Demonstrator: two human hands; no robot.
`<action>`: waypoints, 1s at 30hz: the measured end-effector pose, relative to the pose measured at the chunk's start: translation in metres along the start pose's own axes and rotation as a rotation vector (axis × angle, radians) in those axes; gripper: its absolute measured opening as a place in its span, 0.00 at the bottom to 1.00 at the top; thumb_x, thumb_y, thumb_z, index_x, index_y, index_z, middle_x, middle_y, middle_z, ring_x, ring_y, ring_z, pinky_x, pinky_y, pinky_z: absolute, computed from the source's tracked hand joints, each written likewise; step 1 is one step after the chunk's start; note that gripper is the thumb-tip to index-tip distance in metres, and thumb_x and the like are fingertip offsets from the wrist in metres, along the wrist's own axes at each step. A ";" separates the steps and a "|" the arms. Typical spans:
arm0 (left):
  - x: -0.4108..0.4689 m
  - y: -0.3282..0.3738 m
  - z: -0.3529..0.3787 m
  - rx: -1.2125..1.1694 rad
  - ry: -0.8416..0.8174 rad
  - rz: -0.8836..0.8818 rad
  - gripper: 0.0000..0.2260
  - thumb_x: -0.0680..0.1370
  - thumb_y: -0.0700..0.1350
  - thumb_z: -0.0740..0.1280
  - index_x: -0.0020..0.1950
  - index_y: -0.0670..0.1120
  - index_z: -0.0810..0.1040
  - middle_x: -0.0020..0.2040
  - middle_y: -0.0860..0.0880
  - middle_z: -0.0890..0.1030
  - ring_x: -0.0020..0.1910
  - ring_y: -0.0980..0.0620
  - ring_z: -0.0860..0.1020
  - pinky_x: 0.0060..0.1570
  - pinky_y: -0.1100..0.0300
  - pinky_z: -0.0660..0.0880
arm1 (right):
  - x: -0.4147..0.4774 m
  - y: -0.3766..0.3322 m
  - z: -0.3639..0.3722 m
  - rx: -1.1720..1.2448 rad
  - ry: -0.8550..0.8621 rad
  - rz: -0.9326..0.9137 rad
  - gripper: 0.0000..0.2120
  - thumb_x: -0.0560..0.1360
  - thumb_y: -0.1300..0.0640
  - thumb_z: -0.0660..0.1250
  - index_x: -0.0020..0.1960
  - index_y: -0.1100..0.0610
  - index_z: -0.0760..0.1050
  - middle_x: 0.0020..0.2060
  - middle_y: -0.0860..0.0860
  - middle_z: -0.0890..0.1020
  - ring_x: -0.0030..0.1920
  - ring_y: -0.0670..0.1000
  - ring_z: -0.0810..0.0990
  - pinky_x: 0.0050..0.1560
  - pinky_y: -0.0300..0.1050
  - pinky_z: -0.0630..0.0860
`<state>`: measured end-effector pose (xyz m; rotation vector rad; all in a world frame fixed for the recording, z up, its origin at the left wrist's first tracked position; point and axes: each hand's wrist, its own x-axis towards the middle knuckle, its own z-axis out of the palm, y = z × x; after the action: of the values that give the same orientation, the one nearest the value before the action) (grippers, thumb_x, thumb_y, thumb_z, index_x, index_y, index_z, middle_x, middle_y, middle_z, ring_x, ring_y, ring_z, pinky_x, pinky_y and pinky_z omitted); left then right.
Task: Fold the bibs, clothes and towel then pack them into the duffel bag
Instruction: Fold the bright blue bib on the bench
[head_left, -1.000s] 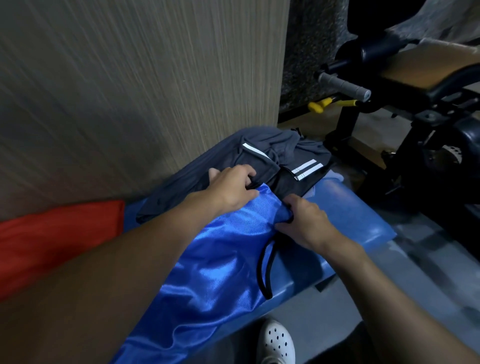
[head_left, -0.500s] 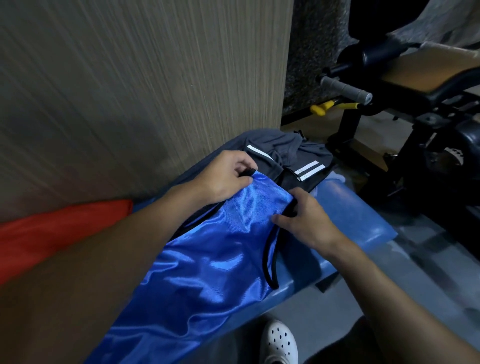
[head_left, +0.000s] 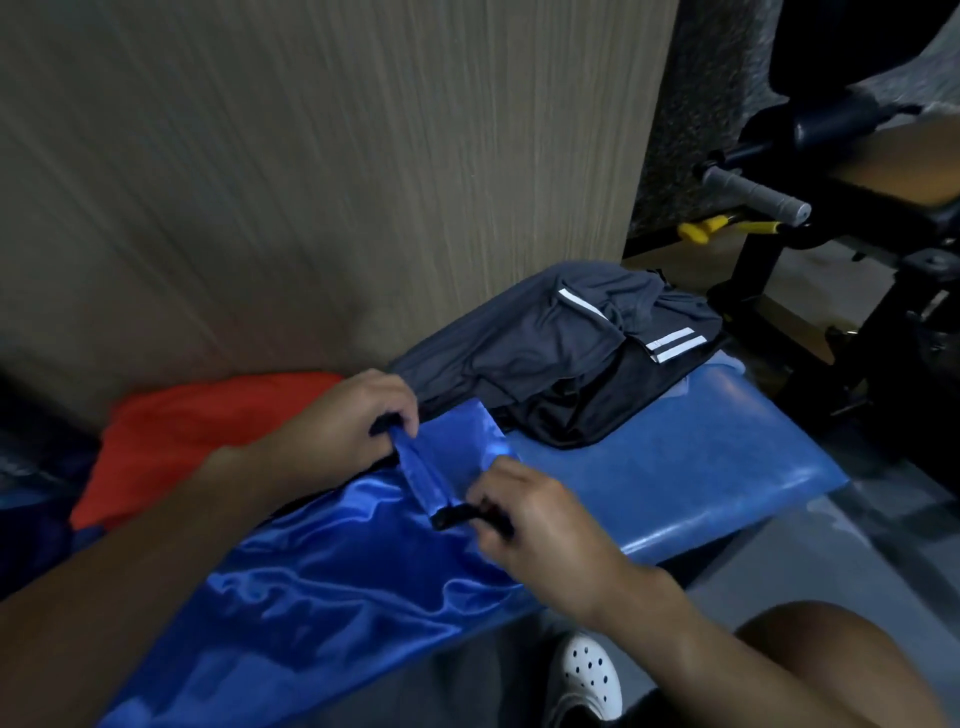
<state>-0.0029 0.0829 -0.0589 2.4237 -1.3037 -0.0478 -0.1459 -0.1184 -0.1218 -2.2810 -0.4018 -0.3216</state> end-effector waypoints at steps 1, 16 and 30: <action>-0.011 -0.007 0.001 0.035 -0.013 -0.018 0.09 0.68 0.36 0.67 0.40 0.50 0.79 0.46 0.54 0.80 0.48 0.55 0.76 0.52 0.61 0.71 | 0.000 -0.004 0.007 0.029 -0.042 -0.009 0.05 0.71 0.59 0.67 0.46 0.54 0.76 0.42 0.44 0.73 0.41 0.48 0.75 0.43 0.50 0.75; -0.044 0.019 0.080 0.306 -0.276 -0.264 0.36 0.74 0.67 0.35 0.81 0.58 0.47 0.82 0.55 0.43 0.80 0.56 0.41 0.78 0.56 0.42 | -0.012 0.028 0.000 -0.453 -0.231 0.503 0.30 0.74 0.37 0.64 0.71 0.48 0.61 0.62 0.52 0.69 0.64 0.56 0.67 0.63 0.52 0.65; -0.092 0.029 0.068 0.010 0.354 -0.310 0.17 0.78 0.48 0.58 0.60 0.43 0.80 0.60 0.48 0.79 0.62 0.51 0.74 0.64 0.56 0.69 | -0.005 0.014 0.008 -0.554 -0.165 0.238 0.37 0.70 0.29 0.49 0.69 0.51 0.70 0.57 0.53 0.71 0.55 0.56 0.71 0.54 0.53 0.69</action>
<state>-0.0921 0.1217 -0.1251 2.4760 -0.7723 0.2903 -0.1441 -0.1225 -0.1387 -2.8768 -0.1238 -0.1313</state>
